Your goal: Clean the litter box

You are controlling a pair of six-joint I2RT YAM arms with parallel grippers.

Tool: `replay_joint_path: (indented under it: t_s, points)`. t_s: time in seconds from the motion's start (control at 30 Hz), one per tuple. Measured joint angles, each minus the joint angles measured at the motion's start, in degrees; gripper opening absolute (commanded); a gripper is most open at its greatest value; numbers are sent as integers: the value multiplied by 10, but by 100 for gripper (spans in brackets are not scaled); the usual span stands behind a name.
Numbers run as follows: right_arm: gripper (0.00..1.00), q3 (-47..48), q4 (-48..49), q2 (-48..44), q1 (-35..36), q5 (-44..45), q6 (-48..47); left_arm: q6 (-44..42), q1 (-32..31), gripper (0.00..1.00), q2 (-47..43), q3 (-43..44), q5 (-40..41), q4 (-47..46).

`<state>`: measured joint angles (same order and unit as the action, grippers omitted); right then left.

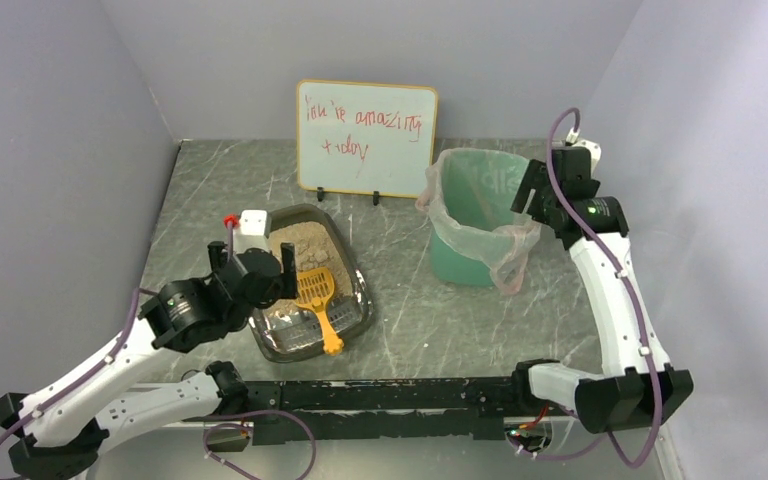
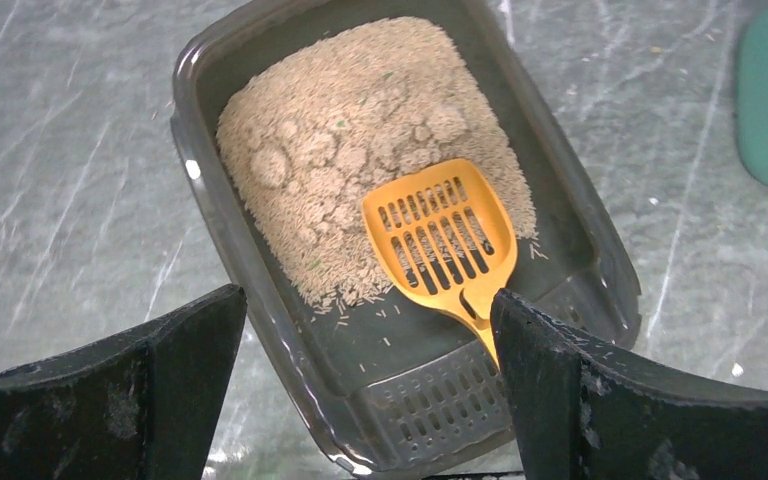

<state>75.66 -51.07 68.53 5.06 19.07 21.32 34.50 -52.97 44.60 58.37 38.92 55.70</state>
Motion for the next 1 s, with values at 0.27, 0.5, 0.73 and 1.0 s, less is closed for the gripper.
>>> replay_joint_path:
  t_s: [0.27,0.5,0.73,1.0]
  points:
    - [92,116,-23,-34,2,-33,-3,172,0,98,54,-6,72,84]
    - [92,210,-27,-30,41,-136,-12,332,0,96,77,-61,94,146]
    - [92,210,-24,25,265,-129,-11,403,0,97,81,-103,90,151]
    - [94,173,15,131,469,-86,5,438,7,97,96,-113,90,146]
